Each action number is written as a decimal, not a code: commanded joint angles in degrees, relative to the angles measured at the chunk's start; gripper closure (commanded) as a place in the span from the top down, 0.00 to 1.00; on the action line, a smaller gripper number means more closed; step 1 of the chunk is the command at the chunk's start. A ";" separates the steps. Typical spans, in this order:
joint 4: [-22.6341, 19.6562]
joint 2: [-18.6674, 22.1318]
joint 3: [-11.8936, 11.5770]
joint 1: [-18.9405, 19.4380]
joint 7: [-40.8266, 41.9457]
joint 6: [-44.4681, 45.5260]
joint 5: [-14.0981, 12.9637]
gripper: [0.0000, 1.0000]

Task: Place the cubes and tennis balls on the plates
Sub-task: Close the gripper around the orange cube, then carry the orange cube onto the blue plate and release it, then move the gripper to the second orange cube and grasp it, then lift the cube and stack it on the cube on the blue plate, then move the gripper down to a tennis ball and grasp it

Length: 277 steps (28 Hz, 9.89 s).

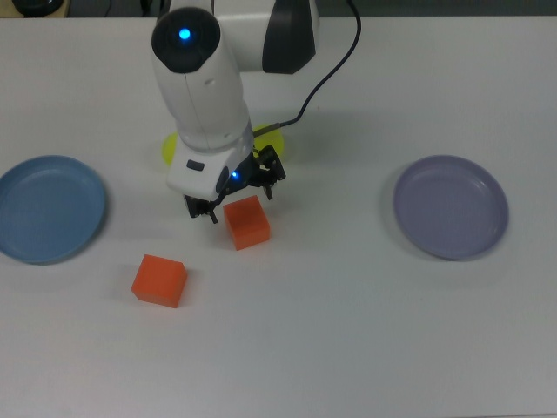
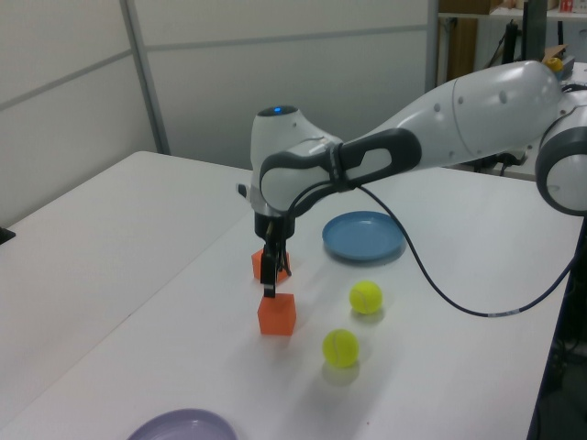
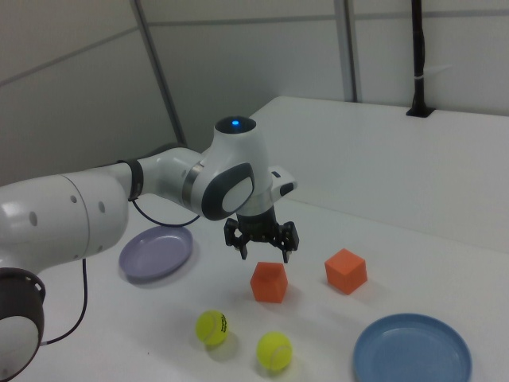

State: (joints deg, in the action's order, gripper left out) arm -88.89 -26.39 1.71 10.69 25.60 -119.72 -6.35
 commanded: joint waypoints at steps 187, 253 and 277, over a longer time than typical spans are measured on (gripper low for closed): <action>4.08 0.54 -17.96 0.12 -8.73 -7.65 -14.40 0.00; -4.18 14.70 -15.34 -1.37 -7.50 13.28 -5.79 1.00; -30.55 17.16 -8.56 -0.76 -7.32 -10.89 1.33 1.00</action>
State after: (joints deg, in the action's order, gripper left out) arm -116.64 -11.74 -6.26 9.88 17.50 -129.85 -6.42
